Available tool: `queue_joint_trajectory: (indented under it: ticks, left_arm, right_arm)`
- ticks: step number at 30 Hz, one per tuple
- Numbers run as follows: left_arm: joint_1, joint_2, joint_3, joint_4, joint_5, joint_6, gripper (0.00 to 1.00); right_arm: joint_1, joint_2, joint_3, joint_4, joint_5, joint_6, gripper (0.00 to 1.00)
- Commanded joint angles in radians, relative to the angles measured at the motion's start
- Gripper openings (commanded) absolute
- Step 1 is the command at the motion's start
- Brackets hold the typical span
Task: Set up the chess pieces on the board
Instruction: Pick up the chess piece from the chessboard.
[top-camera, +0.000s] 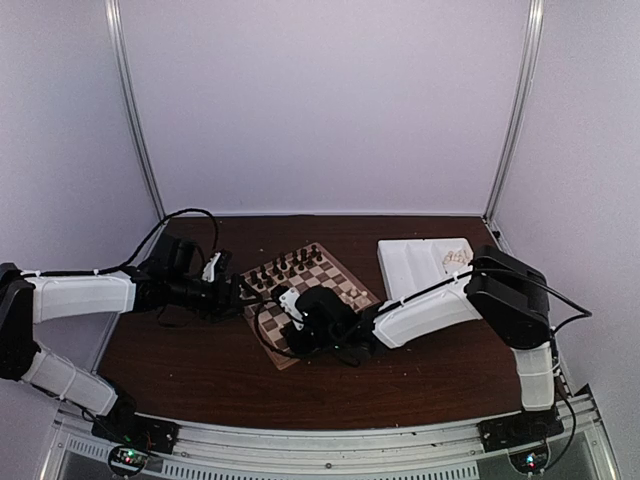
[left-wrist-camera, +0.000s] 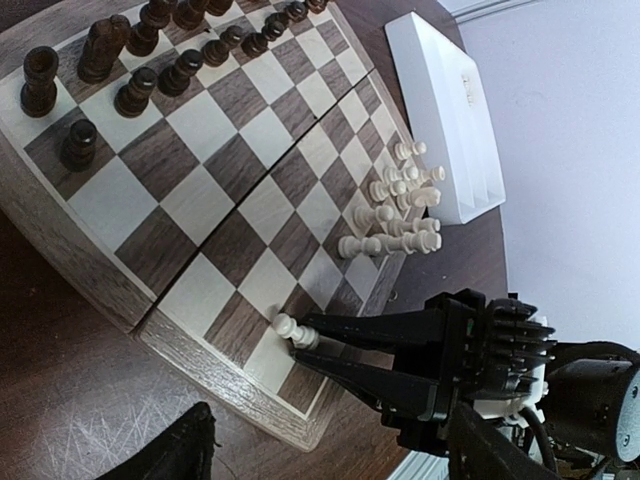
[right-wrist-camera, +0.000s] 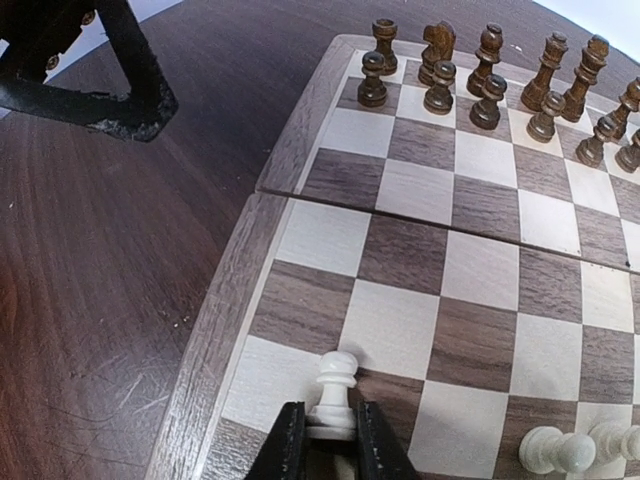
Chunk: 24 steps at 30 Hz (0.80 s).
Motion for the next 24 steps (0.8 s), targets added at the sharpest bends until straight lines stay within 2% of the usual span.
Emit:
queue_joint_trajectory:
  ticks: [1, 6, 10, 13, 19, 24]
  left_arm:
    - [0.011, 0.003, -0.003, 0.048, 0.059, -0.027, 0.78]
    - [0.011, 0.063, -0.011, 0.165, 0.155, -0.102, 0.73]
    - [0.011, 0.093, 0.002, 0.176, 0.202, -0.129, 0.78]
    - [0.011, 0.113, 0.009, 0.184, 0.231, -0.146, 0.77]
    - [0.011, 0.153, 0.002, 0.254, 0.284, -0.197, 0.66]
    - [0.011, 0.185, -0.006, 0.318, 0.332, -0.253, 0.62]
  right_arm:
    - [0.006, -0.08, -0.06, 0.084, -0.019, -0.011, 0.14]
    - [0.006, -0.131, -0.113, 0.143, -0.049, -0.021, 0.14]
    - [0.007, -0.171, -0.137, 0.166, -0.088, -0.026, 0.14]
    - [0.007, -0.196, -0.151, 0.182, -0.111, -0.029, 0.14]
    - [0.01, -0.217, -0.155, 0.193, -0.148, -0.037, 0.14]
    - [0.009, -0.216, -0.151, 0.197, -0.175, -0.039, 0.14]
